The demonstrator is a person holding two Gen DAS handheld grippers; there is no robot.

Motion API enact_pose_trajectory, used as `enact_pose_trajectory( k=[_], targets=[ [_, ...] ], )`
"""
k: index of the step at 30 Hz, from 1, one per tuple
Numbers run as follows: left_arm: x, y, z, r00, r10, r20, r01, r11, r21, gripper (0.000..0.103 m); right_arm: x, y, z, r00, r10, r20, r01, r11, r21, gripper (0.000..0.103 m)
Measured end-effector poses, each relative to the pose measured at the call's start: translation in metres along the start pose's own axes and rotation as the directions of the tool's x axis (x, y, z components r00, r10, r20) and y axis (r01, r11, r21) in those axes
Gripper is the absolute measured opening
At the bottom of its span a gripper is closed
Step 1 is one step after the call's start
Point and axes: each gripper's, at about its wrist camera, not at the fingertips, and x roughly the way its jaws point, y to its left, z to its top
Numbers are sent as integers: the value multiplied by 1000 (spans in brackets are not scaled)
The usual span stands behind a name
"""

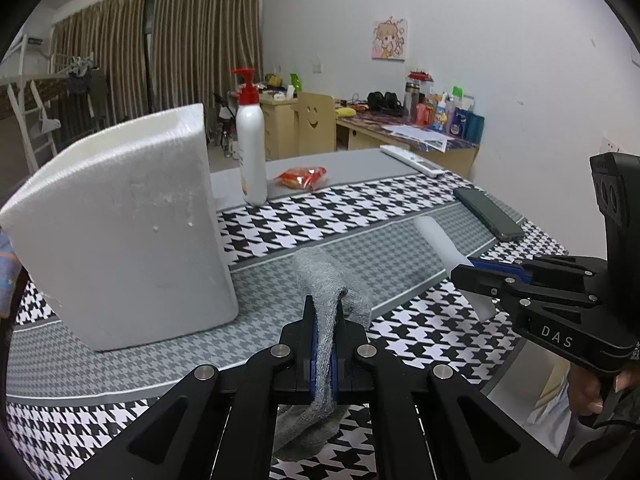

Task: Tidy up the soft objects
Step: 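Lift the grey cloth with the left tool while the right tool lifts the roller, then carry the grey cloth and white roller over the white foam box with both tools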

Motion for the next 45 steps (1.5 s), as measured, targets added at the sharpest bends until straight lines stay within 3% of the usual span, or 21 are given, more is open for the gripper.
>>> enact_pose_trajectory(
  k=[18, 45],
  targets=[
    [-23, 7, 20, 997, 25, 79, -25, 1000, 4, 4, -10, 6, 22, 997, 21, 71, -18, 999, -36, 14],
    [-40, 18, 62, 977, 78, 197, -76, 997, -18, 4, -25, 10, 62, 983, 56, 174, -45, 997, -68, 14]
  ],
)
